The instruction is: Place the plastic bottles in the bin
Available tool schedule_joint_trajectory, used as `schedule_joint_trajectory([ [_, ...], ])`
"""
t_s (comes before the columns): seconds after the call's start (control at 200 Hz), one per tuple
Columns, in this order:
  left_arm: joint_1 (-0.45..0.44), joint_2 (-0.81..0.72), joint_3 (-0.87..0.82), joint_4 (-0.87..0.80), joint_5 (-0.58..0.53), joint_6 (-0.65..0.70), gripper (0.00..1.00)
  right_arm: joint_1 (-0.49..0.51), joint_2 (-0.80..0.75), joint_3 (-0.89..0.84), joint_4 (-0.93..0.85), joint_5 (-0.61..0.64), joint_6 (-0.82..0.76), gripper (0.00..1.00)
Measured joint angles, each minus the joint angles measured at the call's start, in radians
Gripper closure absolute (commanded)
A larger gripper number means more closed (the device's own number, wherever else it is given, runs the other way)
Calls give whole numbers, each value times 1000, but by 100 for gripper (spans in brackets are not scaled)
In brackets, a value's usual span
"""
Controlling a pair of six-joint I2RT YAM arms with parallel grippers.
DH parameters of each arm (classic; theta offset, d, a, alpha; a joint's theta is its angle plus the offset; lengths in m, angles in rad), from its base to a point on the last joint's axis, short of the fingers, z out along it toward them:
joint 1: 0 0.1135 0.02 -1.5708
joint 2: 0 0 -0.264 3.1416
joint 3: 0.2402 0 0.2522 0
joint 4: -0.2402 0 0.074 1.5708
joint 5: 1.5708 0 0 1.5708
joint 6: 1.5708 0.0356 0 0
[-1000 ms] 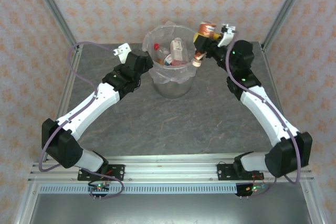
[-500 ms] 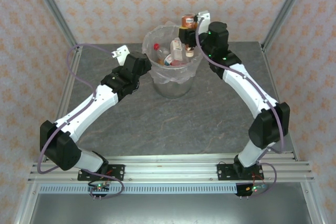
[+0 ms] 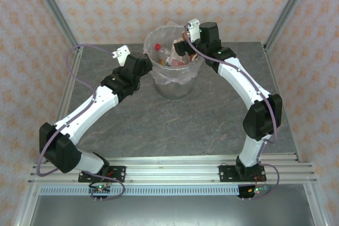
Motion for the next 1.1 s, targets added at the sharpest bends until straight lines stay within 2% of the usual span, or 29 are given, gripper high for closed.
schedule_joint_trajectory([
  [0.175,6,-28,-13,1,0,0,0,0,-18,2,-14,-32,23,3],
  [0.45,11,-37,-29,0,0,0,0,0,-79,0,-41,-218,49,3],
  [0.641,11,-37,-30,1,0,0,0,3,-94,-32,-26,-154,98,1],
  [1.096,11,-37,-30,0,0,-1,0,37,-96,46,-99,-166,124,0],
])
